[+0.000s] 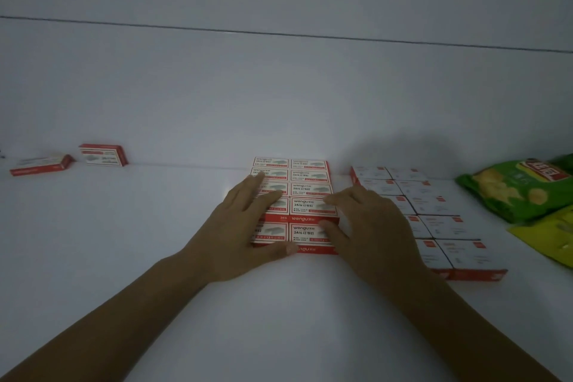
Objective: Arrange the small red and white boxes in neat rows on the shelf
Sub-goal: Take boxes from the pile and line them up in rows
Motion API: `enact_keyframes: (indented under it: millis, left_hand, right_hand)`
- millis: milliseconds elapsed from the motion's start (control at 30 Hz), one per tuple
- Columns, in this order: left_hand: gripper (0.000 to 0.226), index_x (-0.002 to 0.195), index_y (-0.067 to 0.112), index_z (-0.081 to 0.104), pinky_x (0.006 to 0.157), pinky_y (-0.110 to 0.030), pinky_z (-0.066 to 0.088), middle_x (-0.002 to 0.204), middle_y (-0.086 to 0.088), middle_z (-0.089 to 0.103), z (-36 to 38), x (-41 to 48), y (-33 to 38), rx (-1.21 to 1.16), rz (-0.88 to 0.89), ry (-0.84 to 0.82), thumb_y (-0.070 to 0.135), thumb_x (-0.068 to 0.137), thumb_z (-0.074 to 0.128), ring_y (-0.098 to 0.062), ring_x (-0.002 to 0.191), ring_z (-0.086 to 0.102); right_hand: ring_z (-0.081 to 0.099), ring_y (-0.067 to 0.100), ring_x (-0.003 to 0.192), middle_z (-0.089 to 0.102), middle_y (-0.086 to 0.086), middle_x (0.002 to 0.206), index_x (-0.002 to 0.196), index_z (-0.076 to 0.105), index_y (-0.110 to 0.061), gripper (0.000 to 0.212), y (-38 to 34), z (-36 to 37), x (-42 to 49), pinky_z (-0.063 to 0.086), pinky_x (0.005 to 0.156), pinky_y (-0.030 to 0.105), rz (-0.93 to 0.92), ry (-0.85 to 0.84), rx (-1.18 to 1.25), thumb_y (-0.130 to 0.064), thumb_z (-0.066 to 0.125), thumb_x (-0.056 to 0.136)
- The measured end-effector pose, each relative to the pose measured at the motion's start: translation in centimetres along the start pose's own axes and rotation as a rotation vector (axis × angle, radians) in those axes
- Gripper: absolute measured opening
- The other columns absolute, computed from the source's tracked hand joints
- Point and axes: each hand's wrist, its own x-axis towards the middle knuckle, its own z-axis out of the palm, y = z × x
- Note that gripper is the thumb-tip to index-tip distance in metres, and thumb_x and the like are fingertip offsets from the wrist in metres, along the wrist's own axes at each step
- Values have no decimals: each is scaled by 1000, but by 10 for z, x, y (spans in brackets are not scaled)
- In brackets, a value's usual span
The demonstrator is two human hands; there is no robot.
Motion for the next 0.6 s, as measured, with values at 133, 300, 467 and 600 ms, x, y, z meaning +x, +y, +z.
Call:
enact_keyframes:
  millis: [133,300,467,600]
  left_hand:
    - [110,143,32,23,116,-38,12,155,7,13,-2,1,3,-3,-23,-9,96,55,17,-13,143,-1]
    - [109,144,31,21,114,-40,17,155,7,14,-3,-1,6,25,-37,-17,95,55,17,-14,143,0]
    - [109,144,33,18,111,-45,24,155,7,12,-7,-2,10,105,-61,-47,95,54,13,-14,143,1]
    - [112,144,33,15,110,-46,26,155,7,12,-16,1,11,174,-43,-104,96,51,11,-16,143,5]
  right_hand:
    - [56,14,106,61,-4,120,130,47,-26,45,-2,-6,2,35,102,30,3,-83,-53,-50,39,93]
    - [59,13,96,63,-4,113,125,50,-23,41,-6,-10,3,43,94,28,-13,-101,-91,-48,39,94]
    - [55,15,108,58,-4,124,135,39,-26,51,-4,-25,-2,42,95,31,-42,-173,-62,-50,45,91]
    - [46,14,121,48,-6,136,137,34,-28,54,-8,-39,-11,36,102,32,-45,-177,-17,-50,47,90]
